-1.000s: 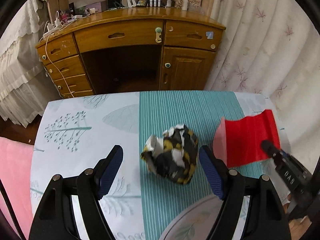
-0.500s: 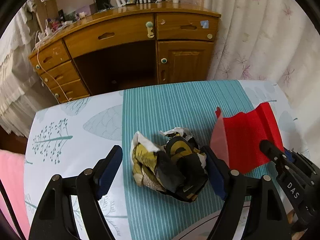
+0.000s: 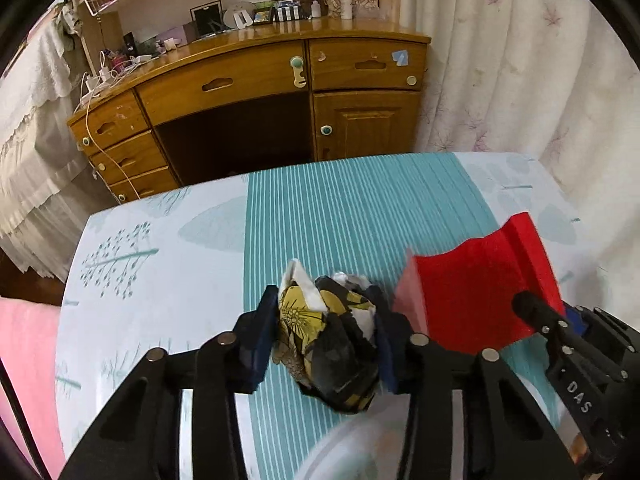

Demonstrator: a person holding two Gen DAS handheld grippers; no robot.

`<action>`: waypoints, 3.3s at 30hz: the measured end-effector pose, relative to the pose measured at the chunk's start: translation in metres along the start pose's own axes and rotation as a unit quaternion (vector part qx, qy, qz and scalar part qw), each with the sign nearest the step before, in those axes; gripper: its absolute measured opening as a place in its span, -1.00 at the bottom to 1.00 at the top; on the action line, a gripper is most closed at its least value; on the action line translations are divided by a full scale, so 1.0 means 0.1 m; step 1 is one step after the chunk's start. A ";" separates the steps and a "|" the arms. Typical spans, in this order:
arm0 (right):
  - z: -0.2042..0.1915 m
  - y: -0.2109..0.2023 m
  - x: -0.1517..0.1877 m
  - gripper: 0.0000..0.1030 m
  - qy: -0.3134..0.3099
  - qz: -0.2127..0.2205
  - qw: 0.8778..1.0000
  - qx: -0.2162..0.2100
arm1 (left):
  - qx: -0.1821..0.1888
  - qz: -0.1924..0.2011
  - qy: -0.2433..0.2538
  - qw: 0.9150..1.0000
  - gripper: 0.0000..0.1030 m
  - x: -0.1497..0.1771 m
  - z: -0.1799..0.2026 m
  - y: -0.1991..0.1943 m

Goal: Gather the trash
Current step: 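Grasp the black-yellow wrapper with left tool while right tool holds the red foam, then lift the wrapper with left tool while right tool lifts the red foam, then carry both items over the bin and open both tools to drop them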

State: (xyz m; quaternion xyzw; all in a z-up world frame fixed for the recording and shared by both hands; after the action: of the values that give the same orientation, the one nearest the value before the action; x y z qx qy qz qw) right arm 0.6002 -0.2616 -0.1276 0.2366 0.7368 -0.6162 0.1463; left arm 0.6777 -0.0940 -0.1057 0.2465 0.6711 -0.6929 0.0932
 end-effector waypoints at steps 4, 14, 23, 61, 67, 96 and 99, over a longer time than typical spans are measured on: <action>-0.10 -0.27 0.17 -0.72 -0.008 0.001 1.000 -0.011 | 0.003 0.006 0.016 1.000 -0.23 0.21 0.05 -0.34; -0.37 -1.17 0.86 -0.72 -0.027 -0.004 0.999 -0.046 | 0.011 0.005 0.056 0.998 -0.23 1.23 0.10 -1.54; -0.67 -2.22 1.74 -0.72 -0.056 0.008 0.994 -0.091 | 0.030 0.024 0.078 0.996 -0.23 2.29 0.25 -2.70; -0.42 -2.03 5.46 -0.72 -0.125 -0.091 0.987 -0.039 | 0.073 -0.052 0.082 0.993 -0.23 5.97 0.76 -1.81; -0.24 -1.62 5.62 -0.72 -0.091 -0.140 0.986 -0.028 | 0.066 -0.084 0.086 0.990 -0.22 6.10 0.78 -1.38; 0.08 -0.33 6.15 -0.13 -0.006 -0.247 0.969 -0.004 | 0.097 -0.199 -0.003 0.975 0.24 6.56 0.71 -0.07; 0.09 -0.32 6.14 0.18 -0.003 -0.248 0.969 -0.006 | 0.087 -0.200 0.000 0.976 0.65 6.55 0.72 -0.07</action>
State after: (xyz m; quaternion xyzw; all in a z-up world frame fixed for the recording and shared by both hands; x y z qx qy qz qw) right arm 0.0636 -0.1711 -0.4144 0.0437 0.7757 -0.6295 -0.0071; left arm 0.0948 -0.0313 -0.4073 0.1145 0.6439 -0.7533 -0.0691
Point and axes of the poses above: each gripper's, at about its wrist camera, not at the fingertips, and y roughly the way its jaws point, z to its right, x to its underside, the point moved 8 cm from there along y, roughly the way its jaws point, and after that the axes turned 7 degrees about -z, right-handed, at the moved point
